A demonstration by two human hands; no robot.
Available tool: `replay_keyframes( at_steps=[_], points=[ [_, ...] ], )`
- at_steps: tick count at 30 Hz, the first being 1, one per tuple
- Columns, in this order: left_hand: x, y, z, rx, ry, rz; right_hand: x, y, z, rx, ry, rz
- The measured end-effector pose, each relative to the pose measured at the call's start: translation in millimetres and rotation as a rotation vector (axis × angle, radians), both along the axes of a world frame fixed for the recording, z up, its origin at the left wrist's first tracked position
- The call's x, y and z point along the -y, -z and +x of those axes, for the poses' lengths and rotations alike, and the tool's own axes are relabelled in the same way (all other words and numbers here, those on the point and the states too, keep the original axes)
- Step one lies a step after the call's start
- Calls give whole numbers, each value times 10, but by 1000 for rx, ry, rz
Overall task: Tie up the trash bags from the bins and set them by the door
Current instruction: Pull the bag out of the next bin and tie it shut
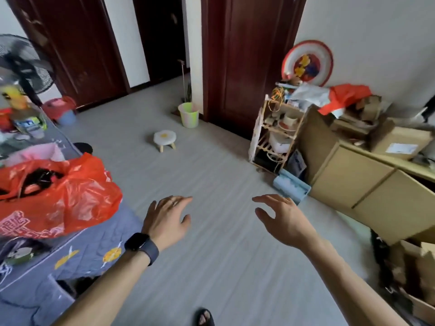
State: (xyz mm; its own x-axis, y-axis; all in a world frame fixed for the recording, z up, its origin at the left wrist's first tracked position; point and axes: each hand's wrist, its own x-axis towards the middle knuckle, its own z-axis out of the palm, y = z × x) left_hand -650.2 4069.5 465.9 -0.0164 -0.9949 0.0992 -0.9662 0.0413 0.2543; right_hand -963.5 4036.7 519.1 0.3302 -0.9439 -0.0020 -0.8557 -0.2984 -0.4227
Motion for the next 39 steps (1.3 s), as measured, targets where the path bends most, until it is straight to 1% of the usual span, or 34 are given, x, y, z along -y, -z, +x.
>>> replay_keyframes(
  at_steps=[6,8,12,16,19,22,25,27,31,35,39],
  points=[
    [1455,-191,833,15,-107,21,1673,-170,816,3,-78,12],
    [1857,-298,1023,24,-112,16,2105,-242,1041,23,-114,3],
    [2695,-327,1474,36,-163,10,3149,-192,1579,58,-159,44],
    [3636,-262,2071,57,-264,41,4411,-62,2272,91,-257,87],
    [4164,-252,2557,46,-366,60,5237,-77,2825,112,-324,106],
    [4673,-300,3120,28,-492,74,6070,-170,3523,91,-408,136],
    [5049,-399,3629,10,-590,115,6706,-241,4199,118,-478,143],
    [5279,-416,3979,16,-634,127,7055,-267,4645,124,-519,138],
    [5910,-362,4977,-22,-714,112,7827,-247,5715,125,-599,98],
    [6585,-316,5914,-30,-714,107,8518,-242,6642,103,-620,75],
    [7375,-432,6818,-39,-698,137,9231,-306,7528,57,-602,53]
  ],
)
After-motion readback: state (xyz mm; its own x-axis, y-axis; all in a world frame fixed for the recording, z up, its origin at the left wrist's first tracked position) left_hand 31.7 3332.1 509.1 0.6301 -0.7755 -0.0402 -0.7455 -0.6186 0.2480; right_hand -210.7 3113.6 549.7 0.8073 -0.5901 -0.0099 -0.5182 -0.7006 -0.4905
